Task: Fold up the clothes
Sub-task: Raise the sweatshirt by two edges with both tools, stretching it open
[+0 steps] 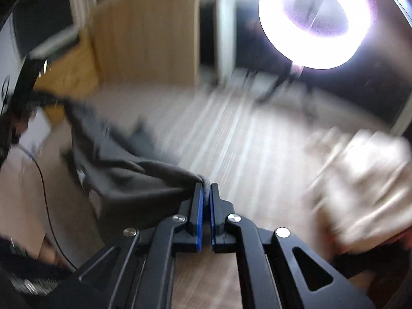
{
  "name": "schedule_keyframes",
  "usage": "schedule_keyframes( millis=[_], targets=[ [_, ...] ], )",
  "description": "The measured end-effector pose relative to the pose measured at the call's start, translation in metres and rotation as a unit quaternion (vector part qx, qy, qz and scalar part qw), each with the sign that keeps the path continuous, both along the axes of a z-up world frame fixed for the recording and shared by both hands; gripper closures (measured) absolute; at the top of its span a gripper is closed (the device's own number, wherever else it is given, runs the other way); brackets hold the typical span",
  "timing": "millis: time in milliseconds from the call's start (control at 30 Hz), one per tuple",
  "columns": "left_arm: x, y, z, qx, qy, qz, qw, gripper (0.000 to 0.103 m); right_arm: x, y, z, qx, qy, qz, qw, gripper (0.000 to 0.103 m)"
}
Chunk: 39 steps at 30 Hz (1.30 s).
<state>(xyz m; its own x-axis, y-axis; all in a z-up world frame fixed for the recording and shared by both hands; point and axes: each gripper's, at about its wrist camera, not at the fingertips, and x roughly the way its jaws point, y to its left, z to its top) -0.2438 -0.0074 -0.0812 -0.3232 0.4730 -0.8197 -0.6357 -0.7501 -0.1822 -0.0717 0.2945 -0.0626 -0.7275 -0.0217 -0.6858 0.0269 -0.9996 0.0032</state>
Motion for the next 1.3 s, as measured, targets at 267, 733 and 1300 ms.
schedule_keyframes(
  millis=[267, 733, 1300],
  targets=[
    [0.048, -0.029, 0.243, 0.000, 0.267, 0.060, 0.9618, 0.100, 0.046, -0.053, 0.238, 0.113, 0.230, -0.020, 0.966, 0.099],
    [0.198, -0.094, 0.430, 0.022, 0.446, 0.117, 0.8873, 0.100, 0.176, -0.124, 0.357, 0.150, 0.389, -0.049, 0.907, 0.099],
    [-0.012, -0.054, 0.245, -0.067, 0.248, 0.098, 0.9615, 0.100, -0.086, -0.055, 0.103, 0.110, 0.121, -0.091, 0.982, 0.099]
  ],
)
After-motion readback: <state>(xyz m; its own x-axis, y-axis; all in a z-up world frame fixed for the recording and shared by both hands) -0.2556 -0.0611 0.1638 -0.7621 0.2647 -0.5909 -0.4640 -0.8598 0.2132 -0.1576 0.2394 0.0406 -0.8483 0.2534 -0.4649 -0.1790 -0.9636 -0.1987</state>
